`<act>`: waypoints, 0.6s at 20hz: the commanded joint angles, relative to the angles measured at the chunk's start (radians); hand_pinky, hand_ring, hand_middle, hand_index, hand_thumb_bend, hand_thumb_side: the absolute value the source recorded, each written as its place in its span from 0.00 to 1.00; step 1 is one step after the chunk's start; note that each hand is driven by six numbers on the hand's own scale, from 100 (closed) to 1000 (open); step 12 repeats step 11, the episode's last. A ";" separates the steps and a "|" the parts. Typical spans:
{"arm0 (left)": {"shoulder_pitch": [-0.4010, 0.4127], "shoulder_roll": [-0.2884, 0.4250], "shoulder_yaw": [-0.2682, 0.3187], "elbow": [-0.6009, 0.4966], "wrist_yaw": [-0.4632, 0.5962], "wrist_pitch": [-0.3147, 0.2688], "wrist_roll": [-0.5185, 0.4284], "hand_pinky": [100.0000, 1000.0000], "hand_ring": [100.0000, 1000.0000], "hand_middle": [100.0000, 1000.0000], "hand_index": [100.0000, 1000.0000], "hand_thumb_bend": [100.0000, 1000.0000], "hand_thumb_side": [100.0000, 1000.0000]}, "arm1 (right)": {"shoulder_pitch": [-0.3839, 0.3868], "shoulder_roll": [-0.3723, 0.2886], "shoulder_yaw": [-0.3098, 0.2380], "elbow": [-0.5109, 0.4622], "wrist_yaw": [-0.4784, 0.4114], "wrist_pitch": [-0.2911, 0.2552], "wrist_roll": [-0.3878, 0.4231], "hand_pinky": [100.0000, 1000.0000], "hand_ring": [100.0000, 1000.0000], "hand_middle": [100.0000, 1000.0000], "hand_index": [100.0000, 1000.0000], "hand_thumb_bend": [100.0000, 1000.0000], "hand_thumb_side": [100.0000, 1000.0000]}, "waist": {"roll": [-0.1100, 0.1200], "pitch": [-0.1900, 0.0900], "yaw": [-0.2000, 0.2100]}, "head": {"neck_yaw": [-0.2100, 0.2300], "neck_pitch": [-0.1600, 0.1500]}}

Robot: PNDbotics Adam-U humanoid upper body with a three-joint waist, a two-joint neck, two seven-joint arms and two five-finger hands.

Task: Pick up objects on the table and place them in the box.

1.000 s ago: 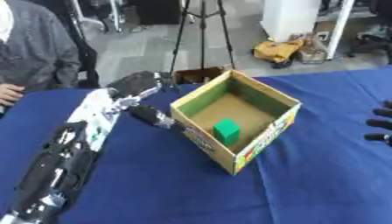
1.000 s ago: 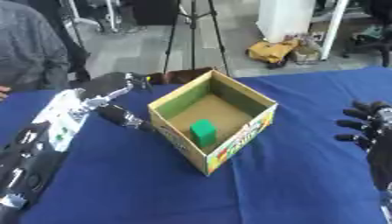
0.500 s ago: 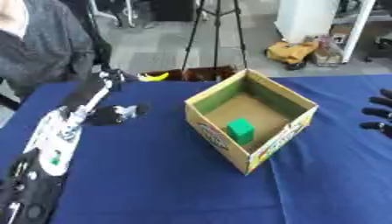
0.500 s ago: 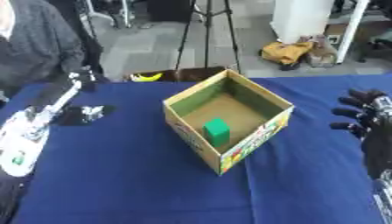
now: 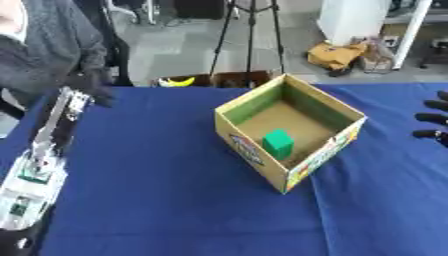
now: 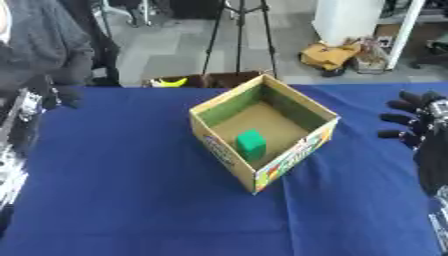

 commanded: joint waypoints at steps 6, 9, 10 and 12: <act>0.012 0.017 0.016 -0.029 0.034 0.022 0.009 0.55 0.58 0.66 0.80 0.65 0.98 | -0.012 -0.014 0.006 -0.023 0.004 0.001 0.017 0.54 0.70 0.72 0.85 0.00 1.00 | -0.008 -0.018 0.004 | -0.002 0.001; 0.013 0.016 0.015 -0.032 0.038 0.025 0.007 0.55 0.58 0.65 0.80 0.65 0.99 | -0.012 -0.014 0.007 -0.023 0.004 0.002 0.020 0.54 0.70 0.72 0.85 0.00 1.00 | -0.008 -0.018 0.004 | -0.002 0.004; 0.014 0.016 0.015 -0.033 0.038 0.026 0.006 0.55 0.58 0.65 0.80 0.65 0.99 | -0.011 -0.014 0.008 -0.022 0.004 0.002 0.022 0.54 0.70 0.72 0.85 0.00 1.00 | -0.008 -0.018 0.003 | -0.003 0.005; 0.014 0.015 0.015 -0.034 0.039 0.026 0.005 0.55 0.58 0.65 0.80 0.65 0.99 | -0.010 -0.014 0.008 -0.022 0.004 0.002 0.022 0.54 0.70 0.72 0.85 0.00 1.00 | -0.008 -0.018 0.003 | -0.004 0.004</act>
